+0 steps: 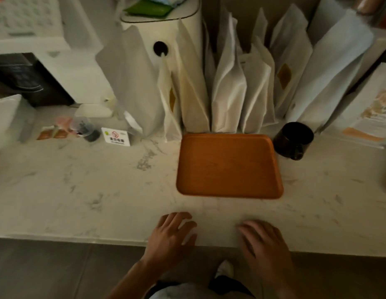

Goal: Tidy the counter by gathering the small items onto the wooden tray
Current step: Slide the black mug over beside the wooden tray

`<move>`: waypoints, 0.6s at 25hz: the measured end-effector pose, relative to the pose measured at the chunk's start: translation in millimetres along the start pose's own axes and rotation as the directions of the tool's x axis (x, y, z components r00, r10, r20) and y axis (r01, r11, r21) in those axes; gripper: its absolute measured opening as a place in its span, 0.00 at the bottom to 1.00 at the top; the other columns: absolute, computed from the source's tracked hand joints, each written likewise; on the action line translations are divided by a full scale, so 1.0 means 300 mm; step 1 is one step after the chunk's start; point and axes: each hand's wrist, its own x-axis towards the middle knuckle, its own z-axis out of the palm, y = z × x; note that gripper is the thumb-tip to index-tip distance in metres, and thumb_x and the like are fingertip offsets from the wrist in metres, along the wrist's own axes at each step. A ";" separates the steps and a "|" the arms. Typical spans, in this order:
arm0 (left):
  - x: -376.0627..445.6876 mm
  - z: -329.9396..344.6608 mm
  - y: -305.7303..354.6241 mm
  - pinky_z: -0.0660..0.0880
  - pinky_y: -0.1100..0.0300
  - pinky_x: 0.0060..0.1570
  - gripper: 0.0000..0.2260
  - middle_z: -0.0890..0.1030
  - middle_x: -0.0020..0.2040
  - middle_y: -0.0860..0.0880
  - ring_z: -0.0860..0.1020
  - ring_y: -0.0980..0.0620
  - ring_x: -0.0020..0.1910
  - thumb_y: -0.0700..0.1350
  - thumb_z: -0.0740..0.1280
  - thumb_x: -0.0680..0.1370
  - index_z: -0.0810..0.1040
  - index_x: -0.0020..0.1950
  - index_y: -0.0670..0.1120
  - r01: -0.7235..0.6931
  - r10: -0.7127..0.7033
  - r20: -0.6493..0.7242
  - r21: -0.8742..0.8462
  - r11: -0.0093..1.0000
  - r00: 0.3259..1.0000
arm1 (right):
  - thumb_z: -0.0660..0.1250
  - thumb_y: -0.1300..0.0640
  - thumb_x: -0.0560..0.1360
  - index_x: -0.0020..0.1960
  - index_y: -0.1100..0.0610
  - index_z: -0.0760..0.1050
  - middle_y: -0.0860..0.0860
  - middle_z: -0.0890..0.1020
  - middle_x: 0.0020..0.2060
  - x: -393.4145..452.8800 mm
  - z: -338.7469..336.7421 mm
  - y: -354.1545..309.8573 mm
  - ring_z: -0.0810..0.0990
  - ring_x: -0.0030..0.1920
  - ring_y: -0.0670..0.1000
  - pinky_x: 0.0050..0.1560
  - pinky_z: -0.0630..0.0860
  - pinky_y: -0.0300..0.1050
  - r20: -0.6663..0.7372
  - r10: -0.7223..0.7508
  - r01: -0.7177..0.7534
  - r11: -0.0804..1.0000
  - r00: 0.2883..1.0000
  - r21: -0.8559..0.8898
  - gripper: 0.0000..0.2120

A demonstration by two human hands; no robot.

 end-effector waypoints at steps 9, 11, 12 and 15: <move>-0.423 -0.346 -0.385 0.77 0.56 0.43 0.11 0.81 0.48 0.52 0.80 0.49 0.45 0.56 0.64 0.75 0.80 0.51 0.54 0.137 -0.141 0.112 0.044 0.990 0.984 | 0.57 0.44 0.80 0.60 0.43 0.77 0.38 0.78 0.54 0.210 0.086 -0.644 0.75 0.53 0.41 0.50 0.71 0.36 0.279 -0.286 0.272 0.958 0.916 0.089 0.14; -0.500 -0.408 -0.480 0.76 0.55 0.47 0.11 0.81 0.51 0.51 0.80 0.48 0.49 0.57 0.63 0.76 0.80 0.53 0.54 0.158 -0.169 0.151 0.079 0.984 0.974 | 0.54 0.43 0.80 0.60 0.43 0.75 0.39 0.78 0.55 0.236 0.118 -0.765 0.74 0.54 0.42 0.52 0.72 0.38 0.346 -0.333 0.326 0.942 0.877 0.081 0.15; -0.530 -0.435 -0.518 0.75 0.54 0.52 0.12 0.80 0.55 0.52 0.79 0.48 0.55 0.57 0.63 0.77 0.79 0.56 0.54 0.187 -0.198 0.189 0.076 0.979 0.962 | 0.53 0.42 0.80 0.60 0.43 0.74 0.39 0.78 0.55 0.247 0.132 -0.820 0.74 0.53 0.42 0.52 0.72 0.39 0.379 -0.351 0.349 0.934 0.857 0.075 0.15; -0.608 -0.481 -0.636 0.67 0.57 0.62 0.15 0.76 0.64 0.55 0.72 0.53 0.65 0.58 0.59 0.79 0.76 0.61 0.56 0.253 -0.266 0.262 0.084 0.964 0.928 | 0.53 0.41 0.80 0.58 0.44 0.74 0.41 0.78 0.53 0.287 0.173 -0.973 0.75 0.52 0.43 0.50 0.73 0.41 0.456 -0.361 0.380 0.924 0.813 0.053 0.15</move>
